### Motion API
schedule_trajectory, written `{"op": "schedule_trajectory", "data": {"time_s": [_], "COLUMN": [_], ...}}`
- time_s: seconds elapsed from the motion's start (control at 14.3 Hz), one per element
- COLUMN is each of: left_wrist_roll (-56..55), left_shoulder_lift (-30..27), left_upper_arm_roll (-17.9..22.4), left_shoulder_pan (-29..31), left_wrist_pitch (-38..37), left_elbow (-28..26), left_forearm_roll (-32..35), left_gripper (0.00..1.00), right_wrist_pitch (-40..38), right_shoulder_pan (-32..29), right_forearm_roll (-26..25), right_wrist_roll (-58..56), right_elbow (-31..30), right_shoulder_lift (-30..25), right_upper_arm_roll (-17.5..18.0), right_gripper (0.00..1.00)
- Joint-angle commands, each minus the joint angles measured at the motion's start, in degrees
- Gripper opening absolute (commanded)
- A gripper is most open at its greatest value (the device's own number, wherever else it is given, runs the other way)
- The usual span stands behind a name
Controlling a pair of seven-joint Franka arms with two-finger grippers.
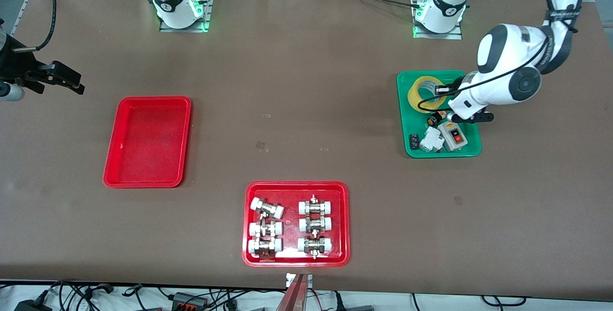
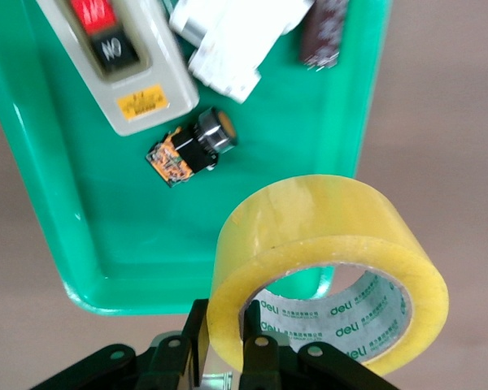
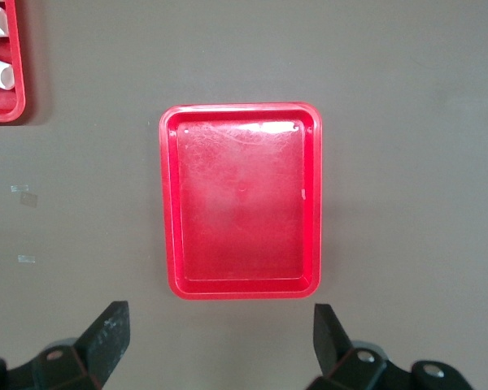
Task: Left arm passes tape to right arm into tray
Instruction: 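Lift the tape with the left gripper while the right gripper reaches toward it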
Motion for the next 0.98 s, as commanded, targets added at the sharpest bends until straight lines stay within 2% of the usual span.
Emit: {"op": "schedule_trajectory", "data": {"time_s": [0.0, 0.14, 0.28, 0.42, 0.49, 0.63, 0.77, 0.91], "left_wrist_roll": [1.99, 0.15, -5.54, -10.2, -12.32, -18.11, -20.59, -19.9], "left_shoulder_lift": [0.07, 0.77, 2.25, 4.27, 5.51, 7.44, 8.24, 10.6], "left_upper_arm_roll": [-5.83, -12.24, -16.38, -21.57, -23.42, -24.4, -24.4, -24.4], "left_shoulder_pan": [0.05, 0.05, -0.21, -0.74, -1.0, -2.75, -6.18, -6.45], "left_wrist_pitch": [-5.61, -5.8, -5.8, -5.8, -5.53, -3.79, 0.07, 2.64], "left_elbow": [6.97, 10.31, 14.52, 19.88, 22.61, 28.41, 31.68, 32.48], "left_forearm_roll": [-1.48, -4.09, -10.07, -13.32, -17.35, -26.4, -28.98, -30.83], "left_gripper": [0.0, 0.0, 0.0, 0.0, 0.0, 0.0, 0.0, 0.0], "right_wrist_pitch": [-0.59, -0.5, -0.5, -0.67, -0.76, -0.76, -2.33, -2.7], "right_shoulder_pan": [0.26, 0.26, 0.44, 1.14, 1.23, 2.27, 4.38, 5.88], "right_forearm_roll": [-0.67, -0.32, -0.32, -0.32, -0.32, 0.12, 1.08, 8.0], "right_wrist_roll": [-0.64, -0.55, -0.63, -0.72, -0.64, -1.07, -1.78, -1.87], "right_elbow": [-0.4, -0.31, -0.22, -0.13, -0.31, -0.31, -0.13, 0.04], "right_shoulder_lift": [-0.75, -0.23, 0.56, 1.18, 1.44, 2.5, 4.6, 4.87], "right_upper_arm_roll": [-0.09, -0.09, -0.09, -0.09, 0.0, 0.0, 0.0, 0.35], "right_gripper": [1.0, 1.0, 1.0, 1.0, 1.0, 1.0, 1.0, 1.0]}}
